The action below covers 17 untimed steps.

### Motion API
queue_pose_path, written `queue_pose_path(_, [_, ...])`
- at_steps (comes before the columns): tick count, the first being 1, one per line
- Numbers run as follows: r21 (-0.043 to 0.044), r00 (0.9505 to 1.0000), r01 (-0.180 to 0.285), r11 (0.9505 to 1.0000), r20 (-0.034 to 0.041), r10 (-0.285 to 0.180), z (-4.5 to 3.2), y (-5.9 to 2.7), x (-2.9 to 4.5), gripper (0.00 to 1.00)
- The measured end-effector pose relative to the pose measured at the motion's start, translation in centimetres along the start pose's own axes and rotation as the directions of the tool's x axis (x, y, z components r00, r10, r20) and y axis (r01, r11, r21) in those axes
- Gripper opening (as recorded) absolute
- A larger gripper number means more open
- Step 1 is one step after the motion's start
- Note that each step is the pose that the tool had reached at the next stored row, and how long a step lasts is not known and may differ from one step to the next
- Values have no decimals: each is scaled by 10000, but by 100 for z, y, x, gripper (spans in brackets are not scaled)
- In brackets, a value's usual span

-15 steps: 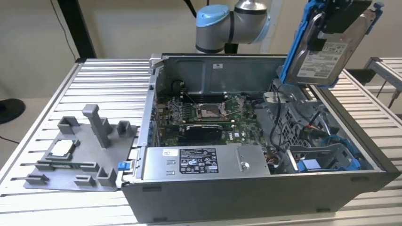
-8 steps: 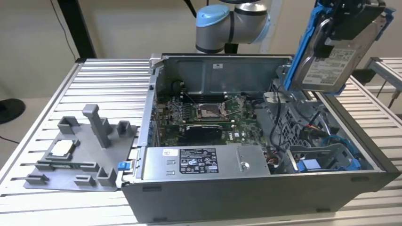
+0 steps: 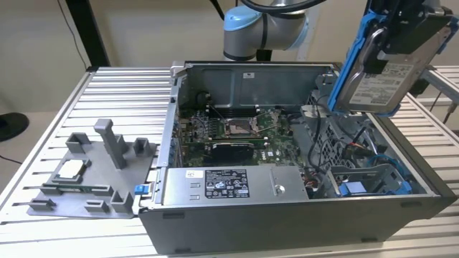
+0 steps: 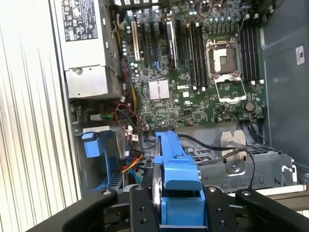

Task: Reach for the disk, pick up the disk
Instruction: 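Pick up the disk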

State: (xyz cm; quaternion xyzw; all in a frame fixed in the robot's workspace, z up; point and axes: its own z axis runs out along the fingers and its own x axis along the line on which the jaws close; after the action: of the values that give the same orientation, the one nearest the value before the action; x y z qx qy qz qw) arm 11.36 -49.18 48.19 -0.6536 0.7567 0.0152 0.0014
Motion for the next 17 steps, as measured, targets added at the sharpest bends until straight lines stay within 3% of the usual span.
queue_pose_path(17, [0,10000,-2,10000,0,2,11,-46,432,0])
